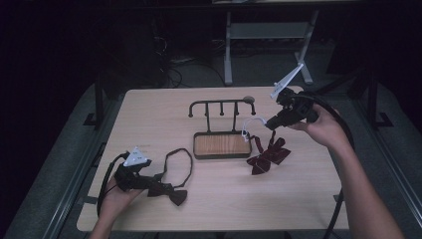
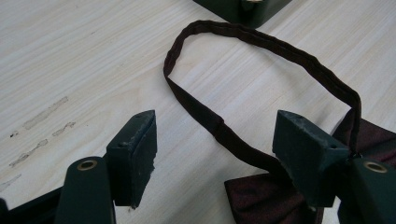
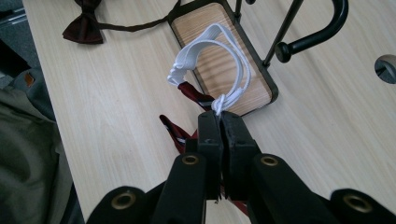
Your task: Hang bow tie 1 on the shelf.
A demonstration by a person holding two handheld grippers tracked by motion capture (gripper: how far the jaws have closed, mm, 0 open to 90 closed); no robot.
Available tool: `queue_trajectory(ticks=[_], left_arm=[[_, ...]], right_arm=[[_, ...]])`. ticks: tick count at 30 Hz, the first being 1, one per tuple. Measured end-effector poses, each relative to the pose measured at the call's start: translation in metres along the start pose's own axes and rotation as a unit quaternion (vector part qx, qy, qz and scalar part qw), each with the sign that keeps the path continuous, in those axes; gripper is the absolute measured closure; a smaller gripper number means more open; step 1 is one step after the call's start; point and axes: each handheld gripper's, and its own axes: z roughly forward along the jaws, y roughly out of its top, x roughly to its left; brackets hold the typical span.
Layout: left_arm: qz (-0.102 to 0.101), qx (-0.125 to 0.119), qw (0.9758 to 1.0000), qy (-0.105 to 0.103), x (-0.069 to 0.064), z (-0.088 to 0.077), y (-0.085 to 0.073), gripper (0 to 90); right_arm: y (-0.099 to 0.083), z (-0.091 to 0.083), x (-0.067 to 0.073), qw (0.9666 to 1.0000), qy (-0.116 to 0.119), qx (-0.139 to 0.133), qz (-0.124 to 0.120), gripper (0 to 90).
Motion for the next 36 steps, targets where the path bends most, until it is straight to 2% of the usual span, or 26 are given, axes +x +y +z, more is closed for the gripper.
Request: queue_trajectory(ticks=[20,36], left_arm=[[0.000,0.000,1.0000,-0.001,0.000,0.000,0.000,31.2],[0.001,0.000,1.0000,-0.002,0.000,0.001,0.000,31.3]], right_arm=[[0.010,-0.004,-0.010,0.9999,-0.008,0.000,0.009,86.9],[0.017,0.004,-0.030,0.9993,-0.007,0.015,0.033,86.9]])
